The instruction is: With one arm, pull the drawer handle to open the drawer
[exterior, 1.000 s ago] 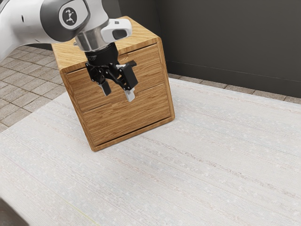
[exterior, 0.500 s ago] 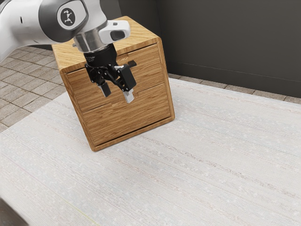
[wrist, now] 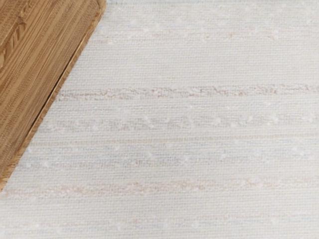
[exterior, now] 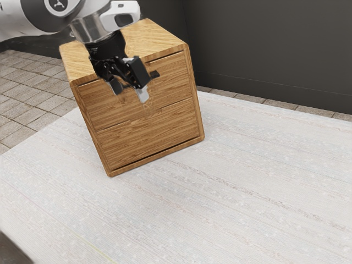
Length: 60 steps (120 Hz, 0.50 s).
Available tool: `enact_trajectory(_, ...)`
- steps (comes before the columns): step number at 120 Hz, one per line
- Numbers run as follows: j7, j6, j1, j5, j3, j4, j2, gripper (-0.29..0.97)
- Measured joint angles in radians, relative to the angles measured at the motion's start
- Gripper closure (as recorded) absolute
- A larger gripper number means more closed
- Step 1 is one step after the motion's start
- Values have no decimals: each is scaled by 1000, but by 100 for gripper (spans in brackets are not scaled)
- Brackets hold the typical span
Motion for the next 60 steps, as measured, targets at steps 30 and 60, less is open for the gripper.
enact_trajectory(30,30,-9,17,62,-39,118,-36,0)
enact_trajectory(60,156,93,-10,129,-110,76,10,0)
